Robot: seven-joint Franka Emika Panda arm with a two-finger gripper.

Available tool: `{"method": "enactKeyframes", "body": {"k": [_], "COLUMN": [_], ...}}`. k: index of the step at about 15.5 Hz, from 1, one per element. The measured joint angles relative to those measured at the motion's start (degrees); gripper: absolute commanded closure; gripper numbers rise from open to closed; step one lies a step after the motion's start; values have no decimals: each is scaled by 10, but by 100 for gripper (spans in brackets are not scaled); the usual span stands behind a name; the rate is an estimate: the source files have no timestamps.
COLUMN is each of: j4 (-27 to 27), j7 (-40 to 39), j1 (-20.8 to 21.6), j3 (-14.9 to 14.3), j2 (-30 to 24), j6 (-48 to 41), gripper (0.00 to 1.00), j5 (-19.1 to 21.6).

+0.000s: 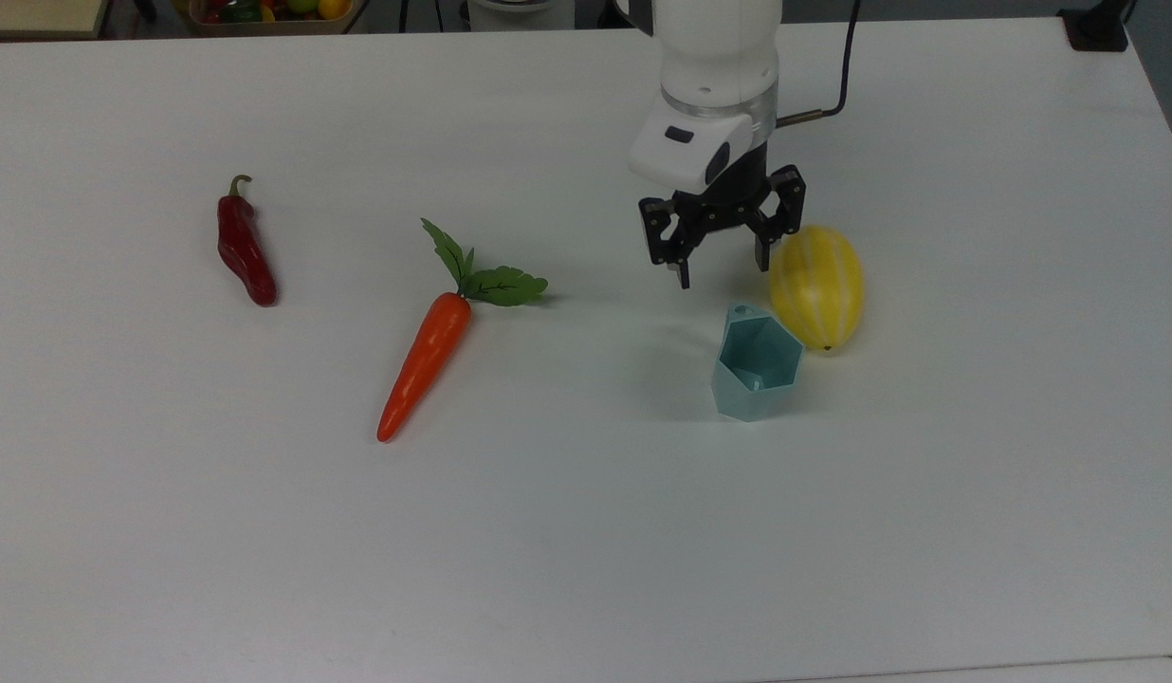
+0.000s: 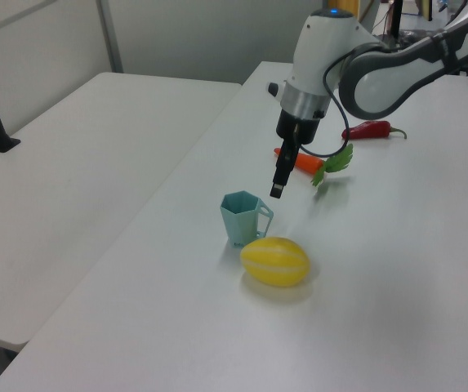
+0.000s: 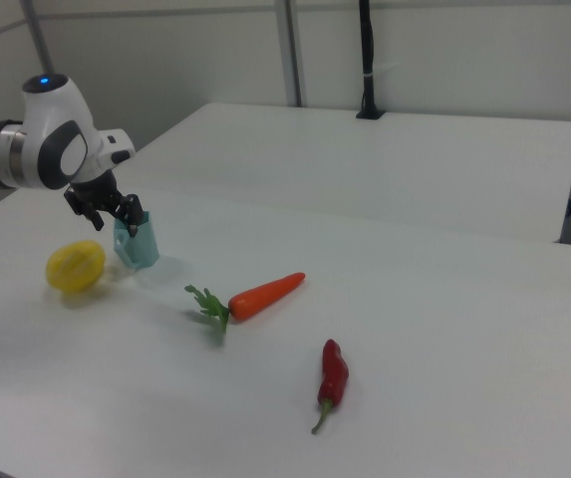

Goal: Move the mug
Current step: 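Move the open gripper down over the teal mug beside the yellow melon, then close the gripper on the teal mug's rim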

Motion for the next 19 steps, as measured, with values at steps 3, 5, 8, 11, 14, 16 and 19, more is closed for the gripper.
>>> {"method": "enactKeyframes", "body": {"k": [3,5,8,11,14,16,19], "j4": [0,1,1,3,3,4,4], "j7": [0,0,0,0,0,0,0], "j1": [9,13,16,16,16,16,16], "j3": [0,1,5,7,7,7,7], "j2": [18,28,41,51,60,67,77], "j6": [25,42,61,64,67,74,86], "gripper": [25,27,31,32,34,35,40], "j5": [0,0,0,-9,-27,-30,-31]}}
